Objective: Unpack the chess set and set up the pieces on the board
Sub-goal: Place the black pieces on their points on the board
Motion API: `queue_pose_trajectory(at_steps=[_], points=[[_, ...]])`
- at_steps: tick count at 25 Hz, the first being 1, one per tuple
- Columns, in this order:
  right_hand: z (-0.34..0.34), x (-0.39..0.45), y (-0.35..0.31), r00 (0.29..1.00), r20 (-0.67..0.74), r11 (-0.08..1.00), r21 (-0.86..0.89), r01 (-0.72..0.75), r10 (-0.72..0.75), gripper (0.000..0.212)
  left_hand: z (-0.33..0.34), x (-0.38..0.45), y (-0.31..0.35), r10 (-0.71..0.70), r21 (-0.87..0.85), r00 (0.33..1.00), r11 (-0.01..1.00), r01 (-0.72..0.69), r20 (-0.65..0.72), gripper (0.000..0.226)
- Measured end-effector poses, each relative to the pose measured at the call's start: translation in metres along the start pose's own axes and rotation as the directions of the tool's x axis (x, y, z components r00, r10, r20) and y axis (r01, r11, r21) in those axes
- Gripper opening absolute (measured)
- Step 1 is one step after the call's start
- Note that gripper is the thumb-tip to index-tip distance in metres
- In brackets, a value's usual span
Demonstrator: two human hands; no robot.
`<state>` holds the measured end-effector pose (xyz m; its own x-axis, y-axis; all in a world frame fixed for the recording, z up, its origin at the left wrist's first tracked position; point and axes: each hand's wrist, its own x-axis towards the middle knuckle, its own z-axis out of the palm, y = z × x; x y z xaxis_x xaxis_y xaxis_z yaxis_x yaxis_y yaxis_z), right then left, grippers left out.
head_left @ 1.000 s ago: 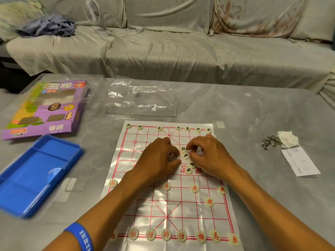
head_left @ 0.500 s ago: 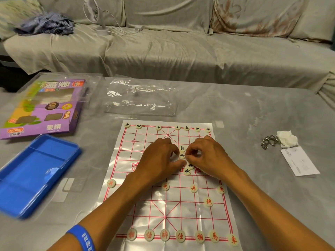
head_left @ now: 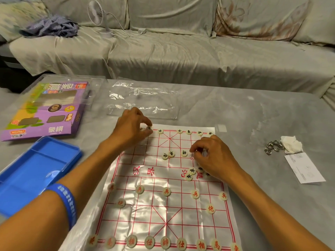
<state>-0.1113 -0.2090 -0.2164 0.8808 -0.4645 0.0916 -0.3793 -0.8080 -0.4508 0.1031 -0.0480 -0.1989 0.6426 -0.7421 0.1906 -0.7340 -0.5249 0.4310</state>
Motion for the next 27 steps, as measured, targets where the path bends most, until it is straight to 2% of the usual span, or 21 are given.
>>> queue_pose_trajectory(at_steps=[6, 9, 12, 14, 15, 17, 19, 22, 27], points=[[0.001, 0.005, 0.009, 1.000, -0.019, 1.000, -0.020, 0.006, -0.007, 0.015, 0.010, 0.030, -0.017, 0.039, 0.144, 0.996, 0.988, -0.051, 0.086, 0.021], [0.000, 0.005, 0.012, 0.999, -0.037, 1.000, -0.010, -0.015, 0.015, 0.016, 0.016, 0.029, -0.020, 0.024, 0.155, 0.991, 0.987, -0.045, 0.131, 0.023], [0.001, 0.005, 0.011, 1.000, -0.027, 1.000, -0.007, -0.013, 0.013, 0.019, 0.015, 0.022, -0.011, -0.011, 0.098, 1.000, 0.995, 0.008, 0.027, 0.032], [0.003, 0.009, 0.006, 1.000, 0.015, 1.000, -0.009, -0.011, 0.011, 0.024, 0.012, 0.008, 0.003, 0.029, 0.026, 0.997, 0.999, -0.027, -0.065, 0.029], [0.005, 0.011, 0.003, 0.999, 0.041, 1.000, -0.017, -0.010, 0.011, 0.028, 0.012, -0.002, 0.012, 0.084, -0.015, 0.996, 0.996, -0.084, -0.044, 0.029], [0.010, 0.014, -0.004, 0.998, 0.066, 0.999, -0.040, 0.007, -0.004, 0.031, 0.015, -0.023, 0.028, 0.220, -0.056, 0.969, 0.975, -0.215, 0.113, 0.037], [0.013, 0.014, -0.009, 0.998, 0.064, 0.998, -0.063, 0.023, -0.018, 0.030, 0.024, -0.036, 0.033, 0.251, -0.052, 0.940, 0.968, -0.246, 0.230, 0.043], [0.015, 0.015, -0.012, 0.998, 0.065, 0.997, -0.074, 0.020, -0.015, 0.029, 0.033, -0.042, 0.032, 0.191, -0.090, 0.949, 0.981, -0.174, 0.249, 0.039], [0.016, 0.016, -0.008, 0.998, 0.056, 0.999, -0.051, 0.006, -0.003, 0.029, 0.035, -0.043, 0.030, 0.194, -0.113, 0.958, 0.978, -0.173, 0.213, 0.032]])
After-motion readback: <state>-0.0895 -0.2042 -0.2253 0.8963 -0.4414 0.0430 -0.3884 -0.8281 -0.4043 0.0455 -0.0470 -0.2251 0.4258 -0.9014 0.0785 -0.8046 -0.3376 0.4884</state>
